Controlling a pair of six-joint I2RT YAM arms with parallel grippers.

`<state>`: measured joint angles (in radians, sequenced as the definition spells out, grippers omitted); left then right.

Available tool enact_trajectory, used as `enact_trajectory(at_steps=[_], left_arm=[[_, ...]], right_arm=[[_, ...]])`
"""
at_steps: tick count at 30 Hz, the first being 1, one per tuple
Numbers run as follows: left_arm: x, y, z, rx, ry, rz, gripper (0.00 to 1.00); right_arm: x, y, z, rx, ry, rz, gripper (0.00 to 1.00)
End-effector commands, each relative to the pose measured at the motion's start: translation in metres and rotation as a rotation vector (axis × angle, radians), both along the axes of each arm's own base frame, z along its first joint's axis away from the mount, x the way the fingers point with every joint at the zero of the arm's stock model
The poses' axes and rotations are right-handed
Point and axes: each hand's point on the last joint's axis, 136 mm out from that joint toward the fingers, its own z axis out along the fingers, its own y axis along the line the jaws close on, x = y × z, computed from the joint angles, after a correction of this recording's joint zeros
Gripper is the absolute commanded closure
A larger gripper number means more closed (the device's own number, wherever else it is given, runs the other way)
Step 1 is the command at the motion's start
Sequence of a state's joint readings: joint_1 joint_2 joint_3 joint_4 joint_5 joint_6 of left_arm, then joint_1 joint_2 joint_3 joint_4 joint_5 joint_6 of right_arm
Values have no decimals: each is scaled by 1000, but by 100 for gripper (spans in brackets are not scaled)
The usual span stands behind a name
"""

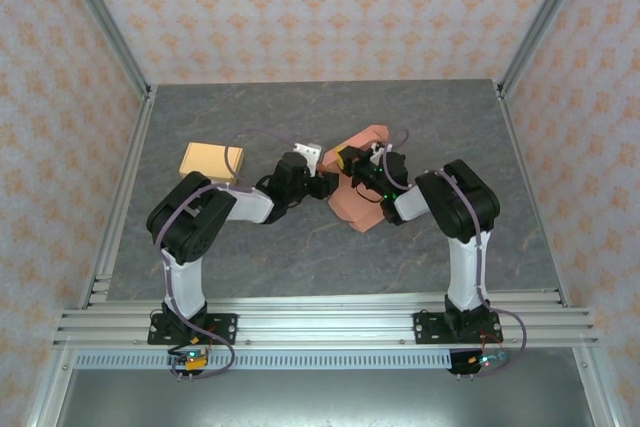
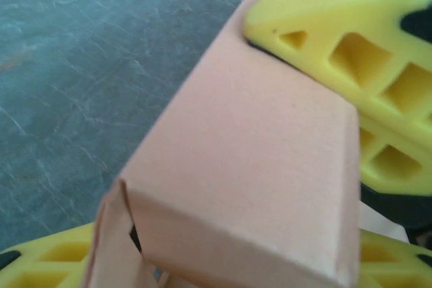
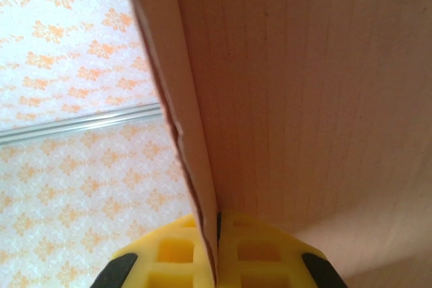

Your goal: Fold the paper box

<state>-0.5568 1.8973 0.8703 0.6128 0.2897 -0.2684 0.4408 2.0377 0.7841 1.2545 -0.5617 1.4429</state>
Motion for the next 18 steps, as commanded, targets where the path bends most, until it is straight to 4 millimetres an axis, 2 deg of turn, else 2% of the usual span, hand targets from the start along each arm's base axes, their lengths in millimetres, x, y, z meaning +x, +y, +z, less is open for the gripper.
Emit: enact_trajectory(at_steps=[1, 5, 9, 14, 18], left_arm=[[-17, -6, 41, -79, -73, -64, 35], [-37, 13, 52, -39, -105, -51, 32], [-54, 41, 61, 7, -144, 14, 32], [-56, 68, 44, 91, -168, 88, 33], [-39, 57, 24, 102, -188, 98, 34]], right_arm=[[-3, -2, 22, 15, -66, 8, 100], [7, -8, 28, 39, -86, -3, 100], [15, -13, 35, 56, -106, 11, 100], [13, -12, 31, 52, -103, 51, 100], [9, -10, 22, 57, -87, 71, 100]])
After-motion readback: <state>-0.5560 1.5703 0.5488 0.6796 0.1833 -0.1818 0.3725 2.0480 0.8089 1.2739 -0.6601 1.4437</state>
